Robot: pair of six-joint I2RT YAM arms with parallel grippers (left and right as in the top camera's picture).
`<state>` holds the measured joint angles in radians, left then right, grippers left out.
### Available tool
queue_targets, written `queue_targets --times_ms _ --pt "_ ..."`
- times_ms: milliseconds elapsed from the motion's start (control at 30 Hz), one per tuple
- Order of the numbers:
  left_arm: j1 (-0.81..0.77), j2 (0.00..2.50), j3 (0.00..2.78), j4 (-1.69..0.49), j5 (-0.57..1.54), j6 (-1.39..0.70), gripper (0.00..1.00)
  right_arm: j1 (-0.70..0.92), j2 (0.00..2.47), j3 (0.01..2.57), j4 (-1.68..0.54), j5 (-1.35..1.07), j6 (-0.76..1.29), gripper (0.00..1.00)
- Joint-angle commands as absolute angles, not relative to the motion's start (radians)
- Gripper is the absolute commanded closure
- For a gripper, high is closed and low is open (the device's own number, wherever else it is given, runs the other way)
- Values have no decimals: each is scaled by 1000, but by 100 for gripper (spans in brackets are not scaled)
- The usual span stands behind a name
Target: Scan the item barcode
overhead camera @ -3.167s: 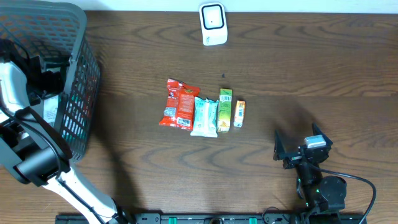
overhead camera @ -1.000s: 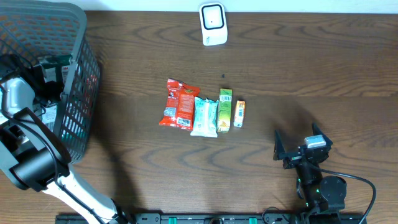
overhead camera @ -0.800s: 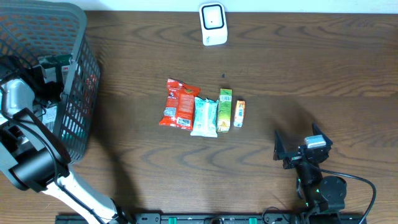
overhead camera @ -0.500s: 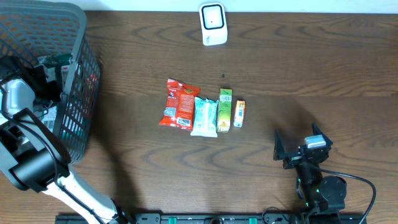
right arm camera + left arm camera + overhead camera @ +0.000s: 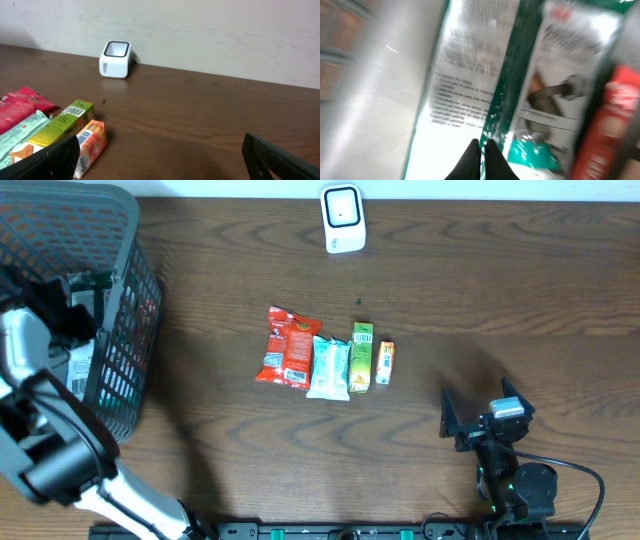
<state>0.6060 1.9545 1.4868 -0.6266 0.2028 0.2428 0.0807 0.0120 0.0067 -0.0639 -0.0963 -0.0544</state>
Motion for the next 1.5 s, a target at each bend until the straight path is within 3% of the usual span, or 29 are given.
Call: queue_targets --times_ms 0,667,967,1467 --pt "606 1810 1490 -616 199 220 92 76 8 6 -68 -91 -42 1" --pt "604 1320 1490 -591 209 11 93 76 8 6 -68 -91 -42 1" --pt "590 1132 1490 -601 415 -68 93 76 8 6 -68 -91 -42 1" --pt "265 1057 1490 -897 468 -146 93 76 8 6 -68 -91 -42 1"
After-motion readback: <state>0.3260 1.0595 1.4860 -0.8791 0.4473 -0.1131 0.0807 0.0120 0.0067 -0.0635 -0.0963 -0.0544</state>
